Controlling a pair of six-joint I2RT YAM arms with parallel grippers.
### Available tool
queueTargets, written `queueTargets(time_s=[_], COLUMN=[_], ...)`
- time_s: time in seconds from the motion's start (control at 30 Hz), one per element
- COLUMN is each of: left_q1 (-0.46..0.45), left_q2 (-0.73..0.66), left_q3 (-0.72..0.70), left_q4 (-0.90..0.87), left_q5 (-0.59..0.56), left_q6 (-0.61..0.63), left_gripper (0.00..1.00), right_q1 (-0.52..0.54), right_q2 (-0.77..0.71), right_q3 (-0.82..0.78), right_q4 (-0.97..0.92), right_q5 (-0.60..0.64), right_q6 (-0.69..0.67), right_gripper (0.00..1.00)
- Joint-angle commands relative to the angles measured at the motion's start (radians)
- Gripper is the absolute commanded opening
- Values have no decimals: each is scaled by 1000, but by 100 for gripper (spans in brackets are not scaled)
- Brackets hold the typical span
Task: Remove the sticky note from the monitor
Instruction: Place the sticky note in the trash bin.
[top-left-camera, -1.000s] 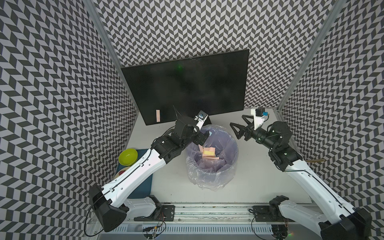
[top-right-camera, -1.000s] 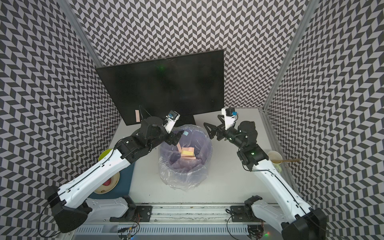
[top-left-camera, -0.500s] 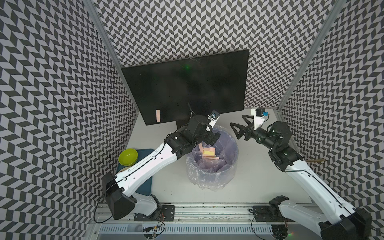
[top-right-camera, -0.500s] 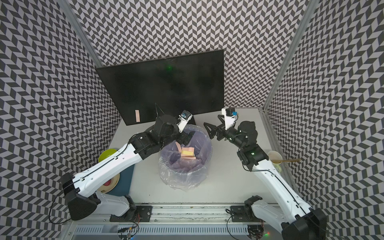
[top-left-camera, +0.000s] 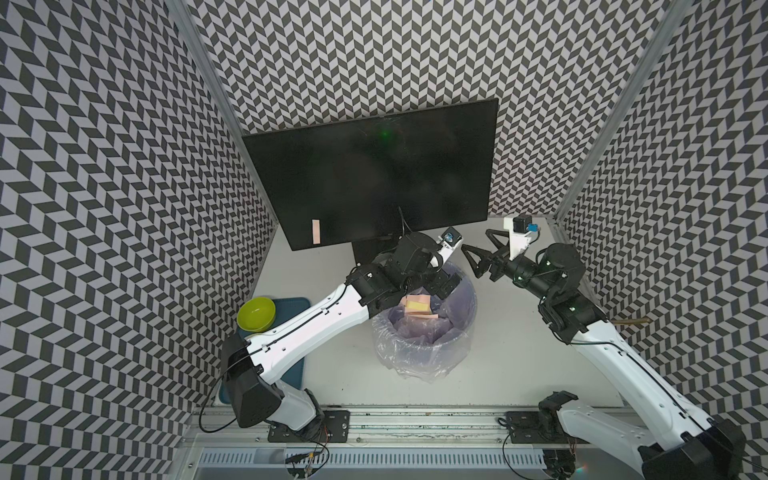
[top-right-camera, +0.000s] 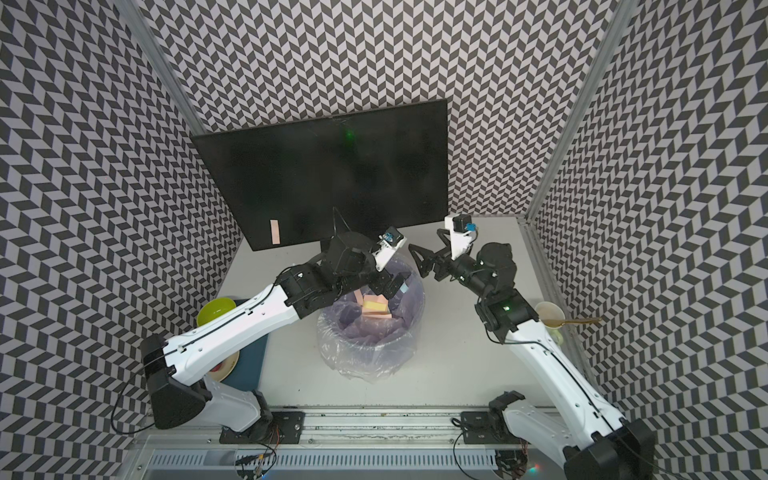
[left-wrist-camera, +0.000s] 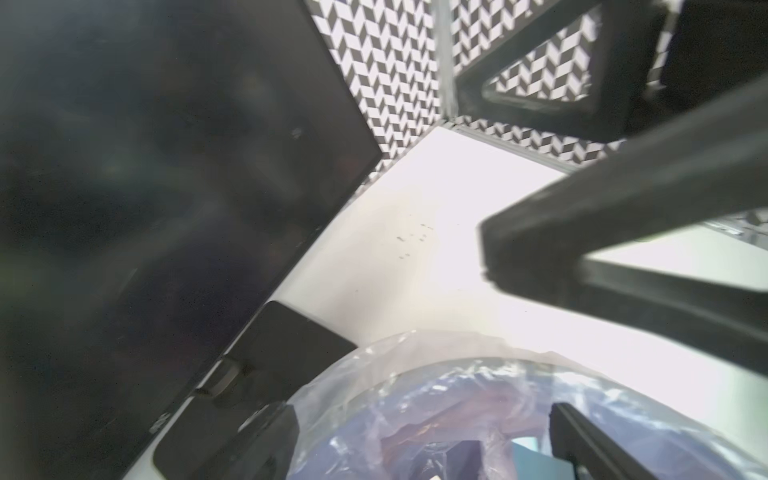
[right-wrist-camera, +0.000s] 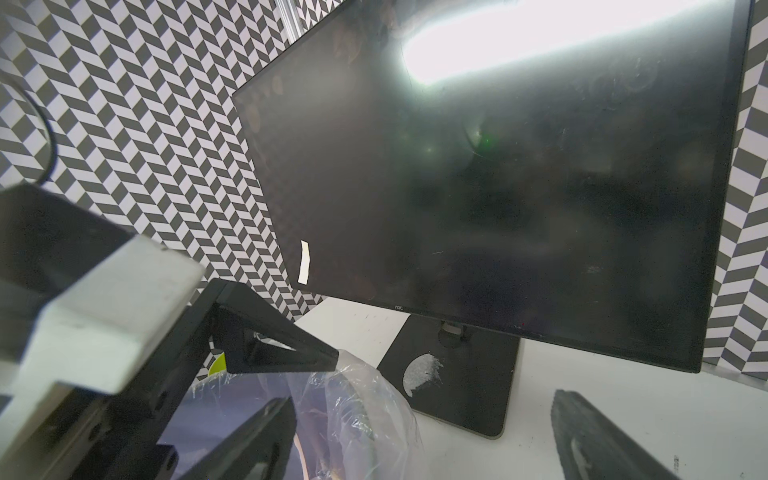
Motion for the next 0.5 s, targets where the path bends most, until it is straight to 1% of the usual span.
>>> queueTargets(time_s=[0.0, 0.13, 0.23, 0.33, 0.47], left_q1=[32, 49, 43, 14, -56], left_q2=[-21, -45, -17, 16, 41], left_q3=[44, 27, 43, 51, 65], left_q4=[-32, 10, 8, 5, 7], left_q5=[-130, -38, 34, 105, 131], left_q6=[-17, -11, -19, -22, -33], left_gripper=[100, 100, 100, 100, 99], right_q1=[4, 4, 4, 4, 4], right_q2=[-17, -18, -24, -33, -46], right_q3=[-7, -4, -2, -1, -4], right_q4=[50, 47, 40, 31, 30], right_q5=[8, 8, 15, 31, 49], right_q6=[1, 0, -3, -8, -10], right_gripper=[99, 99, 99, 99, 99])
